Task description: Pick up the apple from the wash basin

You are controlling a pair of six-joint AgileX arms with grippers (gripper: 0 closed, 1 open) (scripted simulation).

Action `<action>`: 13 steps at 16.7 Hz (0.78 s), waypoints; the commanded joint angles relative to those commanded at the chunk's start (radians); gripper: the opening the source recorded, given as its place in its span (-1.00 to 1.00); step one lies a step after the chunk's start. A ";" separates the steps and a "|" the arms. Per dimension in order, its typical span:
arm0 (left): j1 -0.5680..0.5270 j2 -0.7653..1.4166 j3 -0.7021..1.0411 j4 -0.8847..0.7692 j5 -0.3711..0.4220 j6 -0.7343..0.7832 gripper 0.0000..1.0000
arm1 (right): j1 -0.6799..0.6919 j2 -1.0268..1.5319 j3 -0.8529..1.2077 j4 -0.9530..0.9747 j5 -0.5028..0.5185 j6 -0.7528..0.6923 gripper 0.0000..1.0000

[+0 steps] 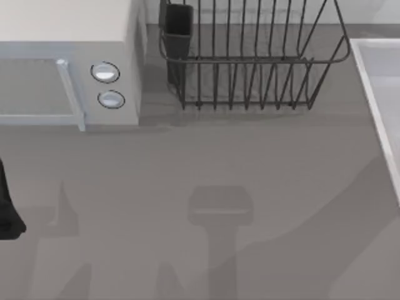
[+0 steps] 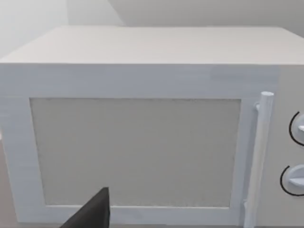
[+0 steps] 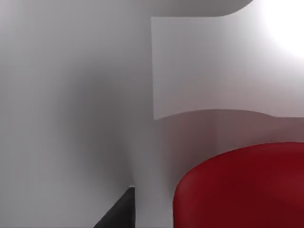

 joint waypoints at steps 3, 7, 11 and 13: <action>0.000 0.000 0.000 0.000 0.000 0.000 1.00 | 0.000 0.000 0.000 0.000 0.000 0.000 -0.96; 0.000 0.000 0.000 0.000 0.000 0.000 1.00 | 0.000 0.000 0.000 0.000 0.000 0.000 -1.00; 0.000 0.000 0.000 0.000 0.000 0.000 1.00 | 0.000 0.000 0.000 0.000 0.000 0.000 -1.00; 0.000 0.000 0.000 0.000 0.000 0.000 1.00 | 0.002 -0.062 0.018 -0.034 -0.013 0.007 -1.00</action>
